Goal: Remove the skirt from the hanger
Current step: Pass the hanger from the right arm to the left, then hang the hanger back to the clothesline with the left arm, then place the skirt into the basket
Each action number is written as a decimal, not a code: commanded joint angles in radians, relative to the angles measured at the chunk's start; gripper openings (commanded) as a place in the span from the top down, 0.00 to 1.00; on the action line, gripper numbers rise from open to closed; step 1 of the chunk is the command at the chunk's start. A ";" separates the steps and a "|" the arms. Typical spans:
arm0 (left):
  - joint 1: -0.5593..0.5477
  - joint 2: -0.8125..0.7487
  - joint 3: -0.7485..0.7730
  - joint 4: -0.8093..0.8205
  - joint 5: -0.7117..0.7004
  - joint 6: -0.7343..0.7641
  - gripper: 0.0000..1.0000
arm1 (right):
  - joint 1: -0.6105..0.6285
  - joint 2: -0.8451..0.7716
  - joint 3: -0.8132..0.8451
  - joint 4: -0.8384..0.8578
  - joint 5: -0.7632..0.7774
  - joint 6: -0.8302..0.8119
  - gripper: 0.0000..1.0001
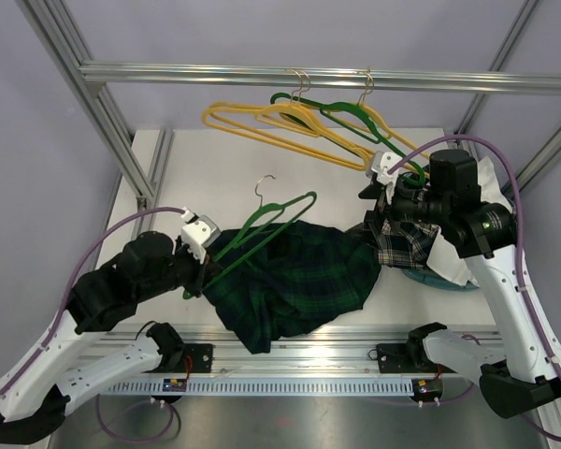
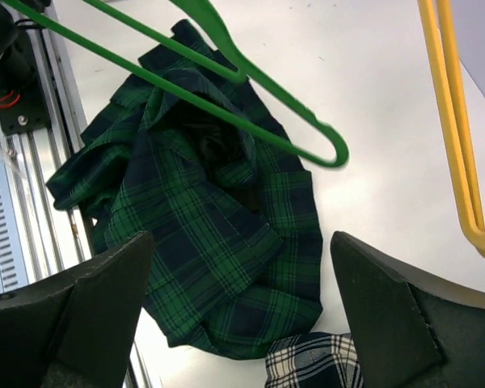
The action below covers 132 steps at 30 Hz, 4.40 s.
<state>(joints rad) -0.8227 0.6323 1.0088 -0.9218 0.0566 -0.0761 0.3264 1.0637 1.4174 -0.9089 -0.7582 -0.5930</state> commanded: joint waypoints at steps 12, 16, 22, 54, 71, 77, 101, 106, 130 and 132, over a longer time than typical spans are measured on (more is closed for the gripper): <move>0.000 0.075 0.243 -0.246 -0.717 -0.481 1.00 | -0.024 -0.027 -0.092 0.094 0.010 0.154 0.02; 0.014 0.119 0.278 -0.198 -0.802 -0.481 1.00 | -0.024 -0.031 -0.118 0.082 -0.004 0.144 0.02; 0.120 0.170 0.321 -0.007 -0.813 -0.363 1.00 | -0.023 -0.059 -0.158 0.076 -0.006 0.133 0.03; 0.557 0.426 0.335 0.268 -0.190 -0.252 0.96 | -0.023 -0.074 -0.265 0.032 -0.119 -0.019 0.03; 0.563 0.331 0.324 0.281 -0.159 -0.278 0.07 | -0.013 -0.004 -0.325 -0.051 -0.254 -0.335 0.01; 0.563 0.235 0.335 0.230 -0.136 -0.232 0.01 | 0.187 0.045 -0.371 0.050 -0.057 -0.294 0.01; 0.563 -0.197 0.016 0.143 -0.184 -0.378 0.01 | 0.573 0.513 -0.571 0.791 0.488 0.236 0.00; 0.563 -0.230 -0.015 0.150 -0.187 -0.401 0.01 | 0.574 0.633 -0.436 0.648 0.444 0.200 0.34; 0.563 -0.227 -0.013 0.224 -0.192 -0.343 0.01 | 0.031 -0.058 -0.023 -0.073 -0.069 -0.058 1.00; 0.563 -0.214 0.000 0.224 -0.195 -0.320 0.01 | 0.014 -0.125 -0.034 0.109 0.105 0.138 1.00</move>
<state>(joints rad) -0.2646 0.3962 0.9737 -0.7647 -0.1253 -0.4461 0.3645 1.0378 1.3495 -0.9440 -0.7536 -0.6754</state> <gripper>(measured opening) 0.988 0.031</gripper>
